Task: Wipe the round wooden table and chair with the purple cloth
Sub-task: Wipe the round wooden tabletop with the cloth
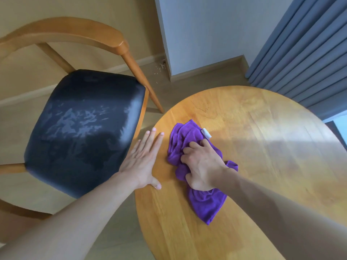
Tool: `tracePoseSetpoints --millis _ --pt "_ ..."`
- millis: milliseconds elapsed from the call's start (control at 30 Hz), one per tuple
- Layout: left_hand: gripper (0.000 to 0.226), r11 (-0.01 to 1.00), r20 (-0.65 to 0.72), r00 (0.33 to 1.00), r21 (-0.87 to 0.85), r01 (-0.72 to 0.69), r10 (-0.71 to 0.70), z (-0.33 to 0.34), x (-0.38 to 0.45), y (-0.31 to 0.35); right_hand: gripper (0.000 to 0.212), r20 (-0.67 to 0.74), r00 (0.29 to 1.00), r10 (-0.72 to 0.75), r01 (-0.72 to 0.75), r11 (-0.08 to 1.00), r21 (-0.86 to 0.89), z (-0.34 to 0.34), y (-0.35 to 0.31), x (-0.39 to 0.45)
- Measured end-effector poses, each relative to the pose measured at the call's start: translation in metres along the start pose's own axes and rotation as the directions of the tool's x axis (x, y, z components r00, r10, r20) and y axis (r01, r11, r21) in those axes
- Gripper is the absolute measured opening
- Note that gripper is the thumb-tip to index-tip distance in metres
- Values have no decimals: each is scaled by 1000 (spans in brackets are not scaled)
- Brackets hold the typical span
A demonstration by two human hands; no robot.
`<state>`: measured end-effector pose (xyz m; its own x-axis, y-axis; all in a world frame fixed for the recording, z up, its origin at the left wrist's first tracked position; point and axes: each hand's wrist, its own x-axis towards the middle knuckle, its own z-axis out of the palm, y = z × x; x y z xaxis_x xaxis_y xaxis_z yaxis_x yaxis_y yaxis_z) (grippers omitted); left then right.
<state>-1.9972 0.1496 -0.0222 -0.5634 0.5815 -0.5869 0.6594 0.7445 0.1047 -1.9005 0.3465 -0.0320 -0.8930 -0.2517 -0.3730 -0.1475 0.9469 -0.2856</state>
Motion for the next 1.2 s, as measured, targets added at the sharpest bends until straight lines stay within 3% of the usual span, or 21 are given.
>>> tracePoseSetpoints --millis 133,233,333,400,533,633,700,767,833,900,1033,1100,1200 --pt "155 989 21 989 32 -145 145 -3 4 1 43 -83 954 287 -284 958 41 -9 56 -11" --pt "154 986 58 988 81 -147 143 -5 9 8 52 -175 764 621 -593 783 189 -24 94 6" --pt "154 991 88 993 105 -86 77 -10 10 19 51 -115 624 773 -719 625 303 -30 95 30" --pt "153 995 105 994 94 -32 22 -11 7 29 49 -104 658 746 -696 654 297 -26 83 32" --pt "125 995 80 993 -25 94 -92 -8 9 66 46 -146 877 458 -431 884 183 -12 78 -13" --pt "124 981 58 989 -131 145 -138 -11 23 100 38 -133 950 282 -267 956 123 4 101 -65" --pt "136 993 59 997 -110 52 -46 -14 32 129 32 -164 927 338 -317 938 142 12 130 -101" --pt "146 995 70 997 -99 -21 28 -18 43 161 29 -194 854 483 -449 872 194 16 162 -134" --pt "151 996 87 995 -67 -51 57 -23 58 195 24 -213 777 592 -544 802 246 19 184 -157" --pt "154 997 125 990 -42 -59 64 -30 74 224 22 -205 744 635 -585 769 259 19 192 -164" --pt "160 999 235 972 24 -33 27 -33 91 256 43 -157 692 705 -663 706 250 9 192 -140" --pt "162 998 266 964 63 -28 10 -30 91 258 56 -135 710 691 -652 718 243 -4 195 -118" --pt "160 996 272 962 85 -29 5 -29 88 256 60 -87 811 579 -556 808 195 -20 199 -93"
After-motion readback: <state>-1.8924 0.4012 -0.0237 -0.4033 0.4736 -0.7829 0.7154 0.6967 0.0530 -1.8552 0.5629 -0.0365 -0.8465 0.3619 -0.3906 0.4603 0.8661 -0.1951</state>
